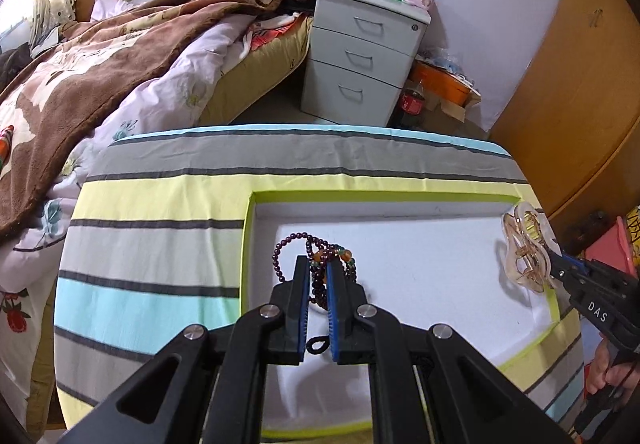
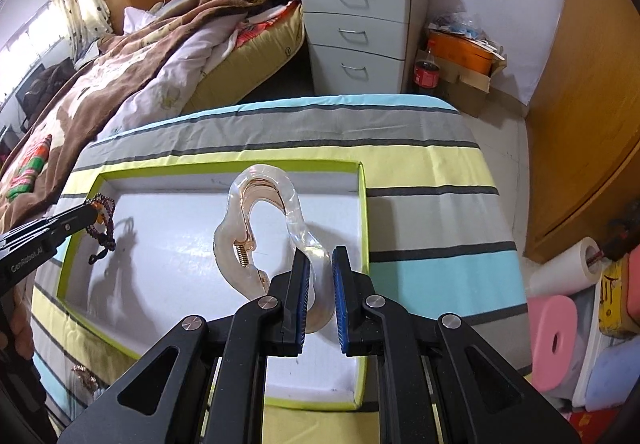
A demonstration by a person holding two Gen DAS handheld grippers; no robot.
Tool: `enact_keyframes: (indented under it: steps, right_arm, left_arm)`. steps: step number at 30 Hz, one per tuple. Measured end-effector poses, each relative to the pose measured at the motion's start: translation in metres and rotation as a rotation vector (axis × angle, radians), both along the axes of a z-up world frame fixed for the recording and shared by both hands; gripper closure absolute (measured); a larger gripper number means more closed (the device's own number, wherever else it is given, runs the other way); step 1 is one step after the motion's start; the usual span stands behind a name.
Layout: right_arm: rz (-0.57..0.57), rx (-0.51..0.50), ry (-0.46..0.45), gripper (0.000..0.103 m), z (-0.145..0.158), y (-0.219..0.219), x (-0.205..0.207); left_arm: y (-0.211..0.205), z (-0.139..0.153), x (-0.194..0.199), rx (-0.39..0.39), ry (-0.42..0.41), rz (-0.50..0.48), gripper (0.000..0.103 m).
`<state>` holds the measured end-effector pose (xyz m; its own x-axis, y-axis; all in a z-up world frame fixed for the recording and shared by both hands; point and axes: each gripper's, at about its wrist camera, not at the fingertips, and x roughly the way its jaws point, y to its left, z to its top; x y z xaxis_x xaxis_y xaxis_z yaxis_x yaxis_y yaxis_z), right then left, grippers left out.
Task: Organize jewelry
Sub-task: 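Lower the bracelet and claw clip into the green box and open both tools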
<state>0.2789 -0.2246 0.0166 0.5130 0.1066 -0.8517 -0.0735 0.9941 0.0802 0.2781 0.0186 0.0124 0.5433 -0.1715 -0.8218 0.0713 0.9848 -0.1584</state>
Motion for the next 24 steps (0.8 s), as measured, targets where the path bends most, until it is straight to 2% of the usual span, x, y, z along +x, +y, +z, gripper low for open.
enact_keyframes:
  steps: [8,24]
  right_arm:
    - [-0.023,-0.007,0.041,0.091,-0.006,-0.001,0.014]
    - [-0.040,-0.043,0.059,0.091,-0.013,0.003,0.023]
  left_arm:
    - [-0.003,-0.010,0.016,0.019,0.028,0.001,0.094]
    - [-0.005,-0.023,0.028,0.025,0.064,0.015,0.094]
